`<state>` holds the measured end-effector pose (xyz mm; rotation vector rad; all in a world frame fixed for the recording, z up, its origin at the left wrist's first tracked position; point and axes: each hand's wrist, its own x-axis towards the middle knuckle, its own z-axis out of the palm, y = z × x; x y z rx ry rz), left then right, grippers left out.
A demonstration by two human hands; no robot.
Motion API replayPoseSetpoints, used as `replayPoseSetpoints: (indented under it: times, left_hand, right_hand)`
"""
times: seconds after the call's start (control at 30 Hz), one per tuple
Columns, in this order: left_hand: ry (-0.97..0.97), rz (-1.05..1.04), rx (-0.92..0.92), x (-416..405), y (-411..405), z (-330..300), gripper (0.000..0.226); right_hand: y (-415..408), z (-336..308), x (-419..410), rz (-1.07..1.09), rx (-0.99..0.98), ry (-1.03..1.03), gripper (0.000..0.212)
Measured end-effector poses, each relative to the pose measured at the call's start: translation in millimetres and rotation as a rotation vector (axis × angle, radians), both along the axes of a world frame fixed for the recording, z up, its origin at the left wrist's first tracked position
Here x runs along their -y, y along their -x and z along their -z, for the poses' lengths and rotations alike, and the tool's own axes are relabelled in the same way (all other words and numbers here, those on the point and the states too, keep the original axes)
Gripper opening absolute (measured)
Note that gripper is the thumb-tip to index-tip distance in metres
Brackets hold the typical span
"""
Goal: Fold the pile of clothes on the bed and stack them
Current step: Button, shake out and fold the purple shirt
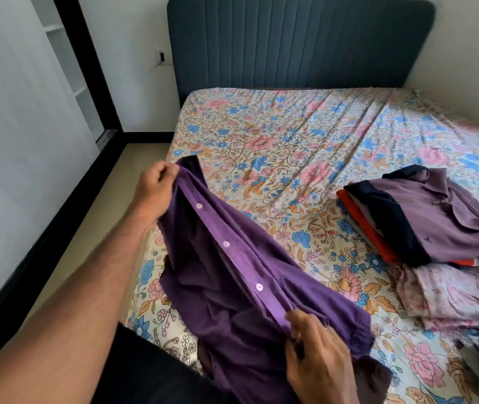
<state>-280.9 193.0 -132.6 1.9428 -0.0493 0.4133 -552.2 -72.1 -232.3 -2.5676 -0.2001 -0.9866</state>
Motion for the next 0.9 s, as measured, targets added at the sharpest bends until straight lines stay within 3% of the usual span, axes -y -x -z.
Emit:
replayPoseSetpoints:
  times: [0.07, 0.13, 0.23, 0.37, 0.5, 0.57, 0.67, 0.77, 0.9]
  left_hand:
    - [0.017, -0.073, 0.042, -14, -3, -7, 0.018]
    - [-0.026, -0.095, 0.078, -26, -2, -15, 0.015]
    - [-0.072, -0.079, 0.054, -39, 1, -16, 0.017]
    - [-0.094, -0.091, 0.019, -52, 6, 0, 0.015]
    - [-0.123, -0.112, 0.002, -57, 10, 8, 0.014]
    - [-0.136, -0.118, 0.005, -58, 10, 5, 0.014]
    - [-0.144, -0.123, 0.015, -61, 7, 0, 0.017]
    - [-0.171, -0.123, 0.034, -60, 5, -5, 0.015]
    - [-0.247, -0.122, 0.064, -57, 3, -7, 0.021]
  right_hand:
    - [1, -10, 3, -0.05, 0.152, 0.11, 0.032]
    - [3, -13, 5, -0.177, 0.177, 0.113, 0.031]
    - [12, -1, 4, -0.284, -0.028, 0.035, 0.041]
    - [23, 9, 18, -0.068, -0.347, -0.077, 0.075]
    - [29, 4, 28, 0.031, -0.477, -0.11, 0.057]
    - [32, 2, 33, 0.008, -0.452, -0.239, 0.05]
    - [30, -11, 47, -0.067, -0.352, -0.468, 0.059]
    - [26, -27, 61, -0.139, -0.258, -0.552, 0.062]
    - [16, -36, 86, -0.172, -0.452, -0.691, 0.059]
